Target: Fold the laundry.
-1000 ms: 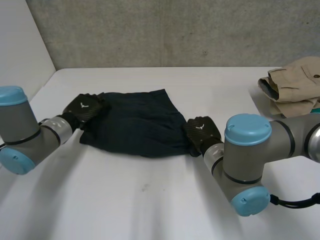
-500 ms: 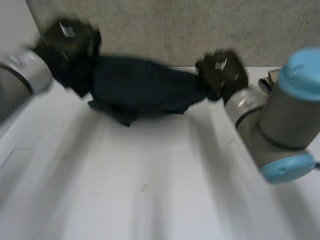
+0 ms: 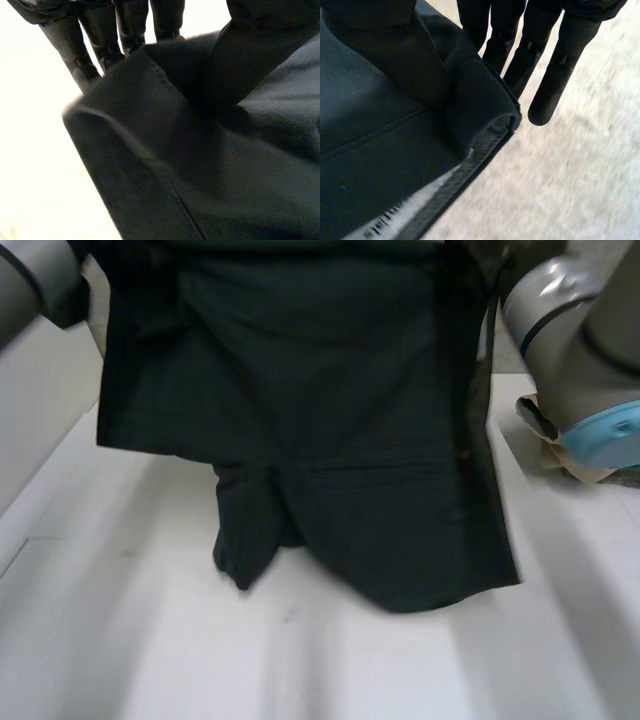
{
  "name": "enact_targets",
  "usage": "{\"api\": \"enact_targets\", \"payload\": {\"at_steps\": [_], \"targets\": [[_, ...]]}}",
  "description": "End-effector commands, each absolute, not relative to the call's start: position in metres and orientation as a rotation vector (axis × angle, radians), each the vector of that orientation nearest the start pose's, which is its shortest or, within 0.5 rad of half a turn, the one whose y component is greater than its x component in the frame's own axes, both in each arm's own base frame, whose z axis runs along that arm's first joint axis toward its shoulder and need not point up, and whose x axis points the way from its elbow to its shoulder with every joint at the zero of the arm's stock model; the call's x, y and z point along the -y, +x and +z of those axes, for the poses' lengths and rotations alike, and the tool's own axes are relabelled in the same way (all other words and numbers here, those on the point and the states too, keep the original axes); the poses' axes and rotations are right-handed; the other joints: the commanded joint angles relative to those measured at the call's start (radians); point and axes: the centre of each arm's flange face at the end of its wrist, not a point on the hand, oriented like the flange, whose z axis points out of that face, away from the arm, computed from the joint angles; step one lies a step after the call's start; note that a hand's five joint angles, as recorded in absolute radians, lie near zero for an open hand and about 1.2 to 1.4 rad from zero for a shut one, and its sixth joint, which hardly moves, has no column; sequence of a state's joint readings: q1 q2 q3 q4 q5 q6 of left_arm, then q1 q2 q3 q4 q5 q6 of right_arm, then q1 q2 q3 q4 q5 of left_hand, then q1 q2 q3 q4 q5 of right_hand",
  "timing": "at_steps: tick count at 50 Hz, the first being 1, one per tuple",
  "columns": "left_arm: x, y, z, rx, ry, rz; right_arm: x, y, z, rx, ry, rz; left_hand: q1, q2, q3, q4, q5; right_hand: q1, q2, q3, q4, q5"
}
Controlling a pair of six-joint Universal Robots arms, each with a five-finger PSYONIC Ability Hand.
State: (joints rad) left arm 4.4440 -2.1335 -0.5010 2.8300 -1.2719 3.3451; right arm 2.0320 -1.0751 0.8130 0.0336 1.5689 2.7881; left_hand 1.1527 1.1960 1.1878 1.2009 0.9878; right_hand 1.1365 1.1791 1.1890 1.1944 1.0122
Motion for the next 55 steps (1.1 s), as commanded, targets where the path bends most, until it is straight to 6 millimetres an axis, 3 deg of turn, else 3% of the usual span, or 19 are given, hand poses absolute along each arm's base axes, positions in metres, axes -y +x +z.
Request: {"api": "enact_targets", "payload": {"at_steps": [1,3,7,11,12,16,19,21,25,28,32,33,36,37,40,41,45,51,55], "targets": [[0.394,-0.301,0.34,-2.026,0.938,-2.582,0.361,0.316,0.304,-1.876,-0.736,-2.387,0.244,0.2,0.209,0.195,0.234,0.26,0.217,0.207,0.202,0.21],[0.398,-0.304,0.337,-2.015,0.926,-2.594,0.364,0.318,0.301,-1.861,-0.725,-2.41,0.244,0.2,0.209,0.195,0.234,0.26,0.217,0.207,0.202,0.21],[0.409,-0.301,0.348,-1.906,0.843,-2.665,0.375,0.326,0.321,-1.647,-0.64,-2.567,0.244,0.2,0.209,0.195,0.234,0.26,0.217,0.207,0.202,0.21],[0.406,-0.292,0.41,-1.545,0.685,-2.897,0.379,0.333,0.365,-1.292,-0.475,-2.768,0.244,0.2,0.209,0.195,0.234,0.26,0.217,0.207,0.202,0.21],[0.396,-0.288,0.439,-1.393,0.603,-2.992,0.376,0.333,0.388,-1.127,-0.397,-2.842,0.244,0.2,0.209,0.195,0.234,0.26,0.217,0.207,0.202,0.21],[0.363,-0.274,0.505,-1.071,0.482,-3.182,0.365,0.33,0.438,-0.787,-0.241,-2.964,0.244,0.2,0.209,0.195,0.234,0.26,0.217,0.207,0.202,0.21],[0.349,-0.271,0.523,-1.012,0.464,-3.249,0.355,0.329,0.456,-0.733,-0.229,-2.984,0.244,0.2,0.209,0.195,0.234,0.26,0.217,0.207,0.202,0.21],[0.348,-0.27,0.523,-1.041,0.471,-3.247,0.35,0.332,0.458,-0.754,-0.247,-2.972,0.244,0.2,0.209,0.195,0.234,0.26,0.217,0.207,0.202,0.21],[0.357,-0.273,0.504,-1.186,0.499,-3.194,0.346,0.339,0.446,-0.893,-0.333,-2.92,0.244,0.2,0.209,0.195,0.234,0.26,0.217,0.207,0.202,0.21],[0.371,-0.269,0.478,-1.358,0.513,-3.103,0.347,0.345,0.422,-1.051,-0.424,-2.854,0.244,0.2,0.209,0.195,0.234,0.26,0.217,0.207,0.202,0.21],[0.383,-0.268,0.428,-1.649,0.549,-2.948,0.349,0.348,0.38,-1.273,-0.557,-2.744,0.244,0.2,0.209,0.195,0.234,0.26,0.217,0.207,0.202,0.21],[0.384,-0.268,0.403,-1.773,0.567,-2.875,0.348,0.349,0.359,-1.361,-0.618,-2.688,0.244,0.2,0.209,0.195,0.234,0.26,0.217,0.207,0.202,0.21],[0.382,-0.267,0.363,-1.967,0.607,-2.741,0.345,0.351,0.323,-1.482,-0.714,-2.591,0.244,0.2,0.209,0.195,0.234,0.26,0.217,0.207,0.202,0.21],[0.379,-0.266,0.334,-2.09,0.647,-2.64,0.342,0.351,0.299,-1.554,-0.775,-2.526,0.244,0.2,0.209,0.195,0.234,0.26,0.217,0.207,0.202,0.21],[0.37,-0.265,0.291,-2.235,0.73,-2.491,0.336,0.35,0.26,-1.663,-0.876,-2.418,0.244,0.2,0.209,0.195,0.234,0.26,0.217,0.207,0.202,0.21],[0.363,-0.265,0.264,-2.307,0.795,-2.395,0.333,0.348,0.235,-1.735,-0.941,-2.352,0.244,0.2,0.209,0.195,0.234,0.26,0.217,0.207,0.202,0.21],[0.343,-0.262,0.213,-2.414,0.944,-2.186,0.321,0.339,0.19,-1.869,-1.084,-2.222,0.244,0.2,0.209,0.195,0.234,0.26,0.217,0.207,0.202,0.21],[0.317,-0.253,0.19,-2.471,1.07,-1.971,0.298,0.329,0.165,-1.984,-1.267,-2.088,0.244,0.2,0.209,0.195,0.234,0.26,0.217,0.207,0.202,0.21],[0.295,-0.247,0.201,-2.499,1.149,-1.853,0.282,0.322,0.182,-1.994,-1.342,-2.066,0.244,0.2,0.209,0.195,0.234,0.26,0.217,0.207,0.202,0.21]]}}
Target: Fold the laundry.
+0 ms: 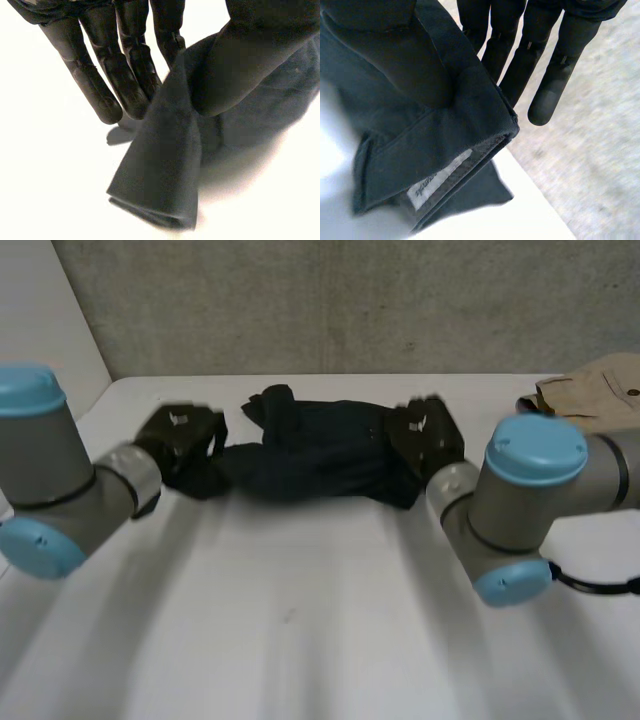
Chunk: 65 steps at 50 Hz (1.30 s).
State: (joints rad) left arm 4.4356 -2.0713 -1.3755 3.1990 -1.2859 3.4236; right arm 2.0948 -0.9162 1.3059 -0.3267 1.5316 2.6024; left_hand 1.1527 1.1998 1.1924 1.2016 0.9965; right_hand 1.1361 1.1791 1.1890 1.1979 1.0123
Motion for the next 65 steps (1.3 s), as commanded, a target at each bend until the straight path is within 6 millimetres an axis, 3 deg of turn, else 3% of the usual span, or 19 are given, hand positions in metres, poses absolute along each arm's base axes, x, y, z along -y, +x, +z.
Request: {"api": "enact_targets", "payload": {"at_steps": [1,5,9,11,15,19,22,30,34,37,41,45,47,48,49,50,57,61,65], "targets": [[0.291,-0.245,0.208,-2.494,1.157,-1.845,0.279,0.321,0.189,-1.987,-1.346,-2.07,0.244,0.196,0.204,0.195,0.225,0.26,0.217,0.207,0.198,0.209],[0.268,-0.234,0.291,-2.298,1.117,-2.033,0.265,0.315,0.265,-1.825,-1.301,-2.249,0.244,0.196,0.204,0.195,0.225,0.26,0.217,0.207,0.198,0.209],[0.255,-0.227,0.402,-1.816,0.958,-2.477,0.262,0.308,0.365,-1.544,-1.056,-2.526,0.244,0.196,0.204,0.195,0.225,0.26,0.217,0.207,0.198,0.209],[0.262,-0.222,0.452,-1.593,0.793,-2.671,0.265,0.304,0.399,-1.468,-0.911,-2.586,0.244,0.196,0.204,0.195,0.225,0.26,0.217,0.207,0.198,0.209],[0.284,-0.232,0.486,-1.478,0.669,-2.791,0.271,0.302,0.435,-1.424,-0.723,-2.602,0.244,0.196,0.204,0.195,0.225,0.26,0.217,0.207,0.198,0.209],[0.312,-0.252,0.473,-1.546,0.697,-2.77,0.288,0.309,0.422,-1.515,-0.729,-2.552,0.244,0.196,0.204,0.195,0.225,0.26,0.217,0.207,0.198,0.209],[0.336,-0.264,0.45,-1.629,0.731,-2.708,0.302,0.316,0.394,-1.627,-0.768,-2.475,0.244,0.196,0.204,0.195,0.225,0.26,0.217,0.207,0.198,0.209],[0.401,-0.286,0.359,-1.765,0.825,-2.536,0.341,0.328,0.299,-1.899,-0.828,-2.295,0.244,0.196,0.204,0.195,0.225,0.26,0.217,0.207,0.198,0.209],[0.432,-0.3,0.294,-1.803,0.891,-2.478,0.361,0.335,0.243,-1.99,-0.84,-2.251,0.244,0.196,0.204,0.195,0.225,0.26,0.217,0.207,0.198,0.209],[0.444,-0.308,0.257,-1.847,0.917,-2.454,0.376,0.338,0.211,-2.013,-0.826,-2.281,0.244,0.196,0.204,0.195,0.225,0.26,0.217,0.207,0.198,0.209],[0.457,-0.315,0.23,-1.84,0.904,-2.477,0.395,0.339,0.188,-1.992,-0.789,-2.401,0.244,0.196,0.204,0.195,0.225,0.26,0.217,0.207,0.198,0.209],[0.462,-0.322,0.224,-1.815,0.874,-2.529,0.407,0.344,0.18,-1.902,-0.782,-2.556,0.244,0.196,0.204,0.195,0.225,0.26,0.217,0.207,0.198,0.209],[0.462,-0.324,0.224,-1.823,0.865,-2.544,0.412,0.346,0.18,-1.855,-0.782,-2.616,-0.021,-0.069,-0.061,-0.07,-0.04,0.26,0.217,0.207,0.198,0.209],[0.459,-0.326,0.227,-1.842,0.86,-2.56,0.415,0.348,0.181,-1.806,-0.778,-2.658,-0.509,-0.556,-0.548,-0.558,-0.527,-0.075,-0.117,-0.127,-0.136,-0.125],[0.458,-0.327,0.229,-1.85,0.856,-2.569,0.416,0.35,0.182,-1.776,-0.776,-2.673,-0.758,-0.805,-0.797,-0.807,-0.776,-0.38,-0.423,-0.433,-0.442,-0.431],[0.455,-0.328,0.234,-1.868,0.852,-2.581,0.417,0.355,0.185,-1.718,-0.779,-2.695,-0.978,-1.025,-1.018,-1.027,-0.996,-0.941,-0.984,-0.994,-1.003,-0.992],[0.44,-0.32,0.279,-1.876,0.798,-2.568,0.417,0.349,0.209,-1.722,-0.812,-2.689,-0.978,-1.025,-1.018,-1.027,-0.996,-0.962,-1.005,-1.014,-1.023,-1.012],[0.426,-0.302,0.298,-1.962,0.741,-2.432,0.405,0.336,0.238,-1.812,-0.869,-2.595,-0.978,-1.025,-1.018,-1.027,-0.996,-0.962,-1.005,-1.014,-1.023,-1.012],[0.393,-0.283,0.303,-2.145,0.753,-2.202,0.374,0.318,0.259,-1.974,-1.017,-2.361,-0.978,-1.025,-1.018,-1.027,-0.996,-0.962,-1.005,-1.014,-1.023,-1.012]]}}
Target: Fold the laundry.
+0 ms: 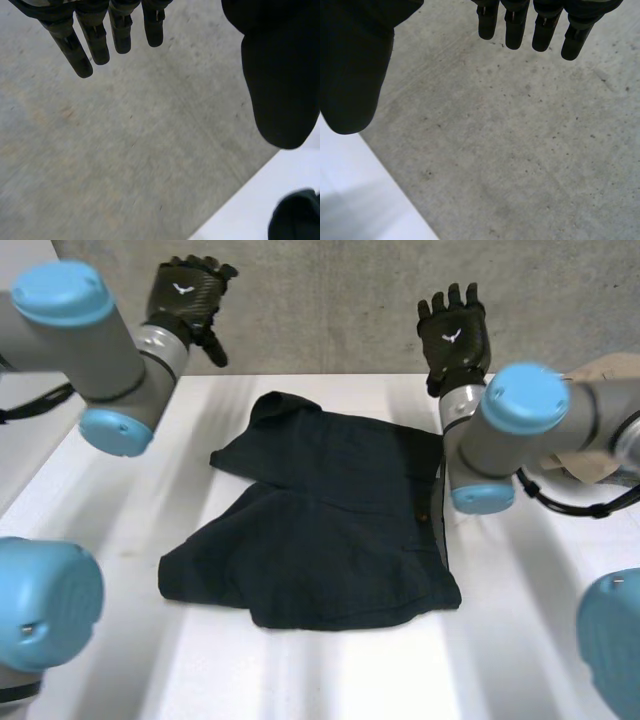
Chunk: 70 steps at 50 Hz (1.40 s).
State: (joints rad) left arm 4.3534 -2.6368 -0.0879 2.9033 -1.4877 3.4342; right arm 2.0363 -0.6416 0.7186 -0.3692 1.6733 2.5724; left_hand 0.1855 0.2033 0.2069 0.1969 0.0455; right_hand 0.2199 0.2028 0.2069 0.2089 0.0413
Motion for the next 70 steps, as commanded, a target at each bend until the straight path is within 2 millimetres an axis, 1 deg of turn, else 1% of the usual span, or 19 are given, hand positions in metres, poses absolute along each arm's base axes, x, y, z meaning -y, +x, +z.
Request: {"api": "enact_targets", "payload": {"at_steps": [1,6,7,9,10,14,15,18,21,23,27,32,34,37,43,51,57,69,70], "targets": [[0.386,-0.281,0.303,-2.172,0.769,-2.17,0.368,0.315,0.261,-2.0,-1.041,-2.314,-0.011,-0.029,-0.032,-0.022,-0.045,-0.045,-0.028,-0.032,-0.034,-0.041],[0.34,-0.266,0.291,-2.342,0.9,-1.968,0.328,0.295,0.255,-2.147,-1.195,-1.996,-0.011,-0.029,-0.032,-0.022,-0.045,-0.045,-0.028,-0.032,-0.034,-0.041],[0.323,-0.263,0.286,-2.388,0.955,-1.914,0.315,0.289,0.25,-2.183,-1.232,-1.899,-0.011,-0.029,-0.032,-0.022,-0.045,-0.045,-0.028,-0.032,-0.034,-0.041],[0.305,-0.258,0.28,-2.443,1.006,-1.849,0.302,0.282,0.244,-2.206,-1.267,-1.799,-0.011,-0.029,-0.032,-0.022,-0.045,-0.034,-0.017,-0.021,-0.023,-0.03],[0.288,-0.254,0.271,-2.495,1.056,-1.785,0.29,0.277,0.237,-2.206,-1.297,-1.721,-0.011,-0.029,-0.032,-0.022,-0.045,0.036,0.053,0.049,0.047,0.04],[0.249,-0.245,0.248,-2.62,1.162,-1.631,0.261,0.268,0.217,-2.179,-1.381,-1.56,0.218,0.201,0.197,0.207,0.184,0.125,0.142,0.138,0.136,0.129],[0.235,-0.242,0.236,-2.669,1.205,-1.565,0.249,0.265,0.209,-2.168,-1.414,-1.504,0.361,0.343,0.34,0.35,0.327,0.174,0.191,0.187,0.185,0.178],[0.219,-0.236,0.219,-2.732,1.249,-1.457,0.235,0.26,0.195,-2.151,-1.468,-1.439,0.468,0.45,0.447,0.457,0.434,0.239,0.256,0.252,0.25,0.243],[0.201,-0.226,0.191,-2.818,1.286,-1.281,0.217,0.256,0.17,-2.12,-1.525,-1.4,0.571,0.553,0.55,0.559,0.536,0.275,0.292,0.288,0.286,0.279],[0.202,-0.222,0.182,-2.836,1.283,-1.241,0.214,0.255,0.161,-2.106,-1.543,-1.423,0.568,0.55,0.547,0.557,0.534,0.281,0.298,0.293,0.291,0.285],[0.214,-0.214,0.162,-2.866,1.249,-1.211,0.208,0.252,0.138,-2.087,-1.563,-1.474,0.551,0.533,0.529,0.539,0.516,0.33,0.347,0.343,0.341,0.334],[0.232,-0.209,0.155,-2.858,1.202,-1.257,0.209,0.252,0.125,-2.053,-1.568,-1.542,0.386,0.368,0.365,0.375,0.352,0.421,0.438,0.434,0.432,0.425],[0.241,-0.208,0.154,-2.835,1.185,-1.298,0.214,0.255,0.12,-2.021,-1.56,-1.616,0.31,0.292,0.289,0.299,0.276,0.775,0.792,0.788,0.786,0.779],[0.256,-0.208,0.152,-2.782,1.158,-1.363,0.223,0.257,0.121,-1.996,-1.527,-1.712,0.263,0.245,0.241,0.251,0.228,1.175,1.192,1.188,1.186,1.179],[0.27,-0.213,0.153,-2.703,1.158,-1.462,0.235,0.264,0.13,-1.972,-1.402,-1.852,0.26,0.242,0.239,0.248,0.225,1.176,1.193,1.189,1.187,1.18],[0.277,-0.229,0.152,-2.591,1.217,-1.577,0.244,0.274,0.139,-2.001,-1.33,-1.912,0.263,0.245,0.241,0.251,0.228,1.176,1.193,1.189,1.187,1.18],[0.28,-0.238,0.144,-2.499,1.294,-1.579,0.25,0.279,0.143,-2.025,-1.296,-1.938,0.28,0.263,0.259,0.269,0.246,1.176,1.193,1.189,1.187,1.18],[0.292,-0.258,0.134,-2.278,1.378,-1.637,0.251,0.28,0.144,-2.032,-1.293,-1.941,0.451,0.433,0.429,0.439,0.416,1.176,1.193,1.189,1.187,1.18],[0.294,-0.262,0.133,-2.237,1.389,-1.661,0.252,0.279,0.144,-2.037,-1.29,-1.943,0.509,0.491,0.487,0.497,0.474,1.176,1.193,1.189,1.187,1.18]]}}
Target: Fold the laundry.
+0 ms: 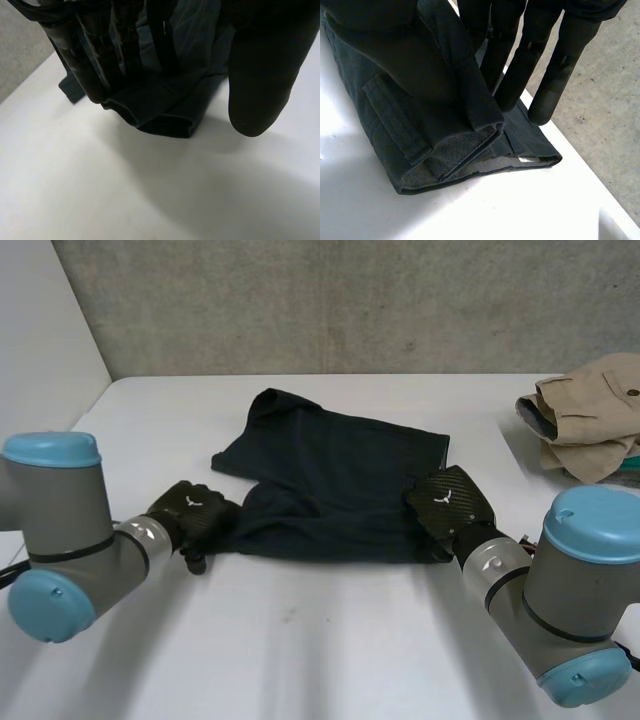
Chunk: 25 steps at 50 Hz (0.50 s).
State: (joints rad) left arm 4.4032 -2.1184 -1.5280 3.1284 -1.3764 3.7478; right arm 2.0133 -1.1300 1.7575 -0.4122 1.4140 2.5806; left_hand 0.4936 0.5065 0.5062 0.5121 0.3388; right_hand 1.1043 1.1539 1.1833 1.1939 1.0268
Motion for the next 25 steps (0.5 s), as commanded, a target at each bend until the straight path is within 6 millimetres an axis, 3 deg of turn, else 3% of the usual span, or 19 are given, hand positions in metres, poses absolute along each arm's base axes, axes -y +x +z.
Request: {"api": "enact_targets", "payload": {"at_steps": [1,6,12,20,24,25], "targets": [[0.295,-0.263,0.134,-2.219,1.392,-1.672,0.252,0.279,0.144,-2.035,-1.29,-1.942,0.227,0.215,0.215,0.209,0.208,0.292,0.242,0.213,0.202,0.195],[0.303,-0.27,0.134,-2.1,1.4,-1.731,0.253,0.278,0.146,-2.041,-1.284,-1.946,0.348,0.335,0.335,0.329,0.328,0.292,0.242,0.213,0.202,0.195],[0.31,-0.271,0.134,-1.99,1.433,-1.758,0.256,0.272,0.152,-2.059,-1.275,-1.952,0.894,0.881,0.881,0.875,0.874,0.292,0.242,0.213,0.202,0.195],[0.316,-0.265,0.147,-1.929,1.471,-1.787,0.257,0.266,0.173,-2.051,-1.261,-1.969,0.903,0.89,0.89,0.884,0.883,0.292,0.242,0.213,0.202,0.195],[0.3,-0.26,0.171,-1.967,1.481,-1.769,0.251,0.266,0.192,-2.021,-1.293,-1.962,0.903,0.89,0.89,0.884,0.883,0.292,0.242,0.213,0.202,0.195],[0.288,-0.257,0.189,-1.984,1.486,-1.763,0.249,0.265,0.195,-2.018,-1.313,-1.957,0.903,0.89,0.89,0.884,0.883,0.292,0.242,0.213,0.202,0.195]]}}
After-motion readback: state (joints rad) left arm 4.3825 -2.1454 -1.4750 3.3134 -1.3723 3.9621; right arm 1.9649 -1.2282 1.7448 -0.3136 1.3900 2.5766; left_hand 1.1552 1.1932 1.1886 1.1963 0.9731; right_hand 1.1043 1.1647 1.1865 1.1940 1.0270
